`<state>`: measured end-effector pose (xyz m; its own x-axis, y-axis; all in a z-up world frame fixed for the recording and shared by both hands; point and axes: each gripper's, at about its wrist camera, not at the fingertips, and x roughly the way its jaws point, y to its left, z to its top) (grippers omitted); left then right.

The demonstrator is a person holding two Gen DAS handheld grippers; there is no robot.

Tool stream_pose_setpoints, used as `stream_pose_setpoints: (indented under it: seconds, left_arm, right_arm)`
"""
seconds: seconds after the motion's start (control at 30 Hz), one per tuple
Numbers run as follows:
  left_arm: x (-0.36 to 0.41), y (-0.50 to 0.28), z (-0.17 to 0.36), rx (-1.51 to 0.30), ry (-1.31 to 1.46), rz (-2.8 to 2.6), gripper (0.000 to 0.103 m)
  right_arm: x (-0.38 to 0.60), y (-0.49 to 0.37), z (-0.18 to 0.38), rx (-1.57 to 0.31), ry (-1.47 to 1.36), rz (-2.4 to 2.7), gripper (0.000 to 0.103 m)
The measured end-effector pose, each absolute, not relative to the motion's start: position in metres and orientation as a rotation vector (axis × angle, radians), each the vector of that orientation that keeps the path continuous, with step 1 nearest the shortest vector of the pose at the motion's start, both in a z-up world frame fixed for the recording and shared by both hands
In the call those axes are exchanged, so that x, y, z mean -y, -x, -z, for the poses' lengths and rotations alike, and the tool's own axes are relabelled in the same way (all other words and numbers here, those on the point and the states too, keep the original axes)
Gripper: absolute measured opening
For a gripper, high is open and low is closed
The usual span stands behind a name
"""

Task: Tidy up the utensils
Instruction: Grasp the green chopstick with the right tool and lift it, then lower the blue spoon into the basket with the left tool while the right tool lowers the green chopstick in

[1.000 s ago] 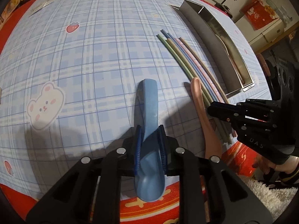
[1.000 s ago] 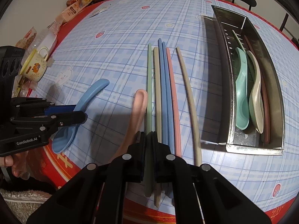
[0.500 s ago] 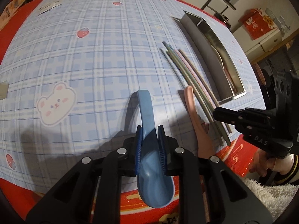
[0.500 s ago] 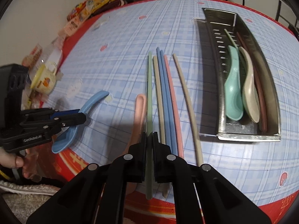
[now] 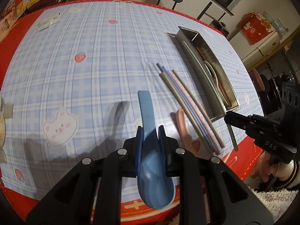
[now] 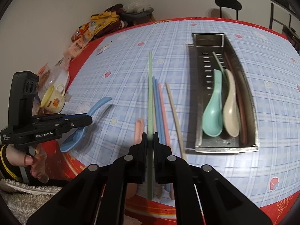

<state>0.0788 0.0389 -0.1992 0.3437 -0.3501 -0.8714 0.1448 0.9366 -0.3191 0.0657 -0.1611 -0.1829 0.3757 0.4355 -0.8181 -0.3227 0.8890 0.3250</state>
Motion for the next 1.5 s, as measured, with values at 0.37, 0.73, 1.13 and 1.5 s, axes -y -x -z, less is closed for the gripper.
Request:
stream_pose_setpoints:
  seconds: [0.37, 0.73, 1.13, 1.5]
  left_arm:
    - [0.008, -0.112, 0.178, -1.150, 0.163, 0.361, 0.020]
    - [0.092, -0.157, 0.178, -1.138, 0.188, 0.420, 0.020]
    - [0.140, -0.196, 0.203, -1.177, 0.300, 0.392, 0.020]
    - [0.153, -0.206, 0.220, -1.216, 0.301, 0.378, 0.020]
  right_arm:
    - [0.211, -0.080, 0.175, -1.053, -0.175, -0.410, 0.007]
    - [0.263, -0.118, 0.178, -1.070, -0.231, -0.345, 0.007]
    - [0.282, -0.153, 0.188, -1.103, -0.242, -0.348, 0.007]
    - [0.287, -0.160, 0.190, -1.108, -0.257, -0.349, 0.007]
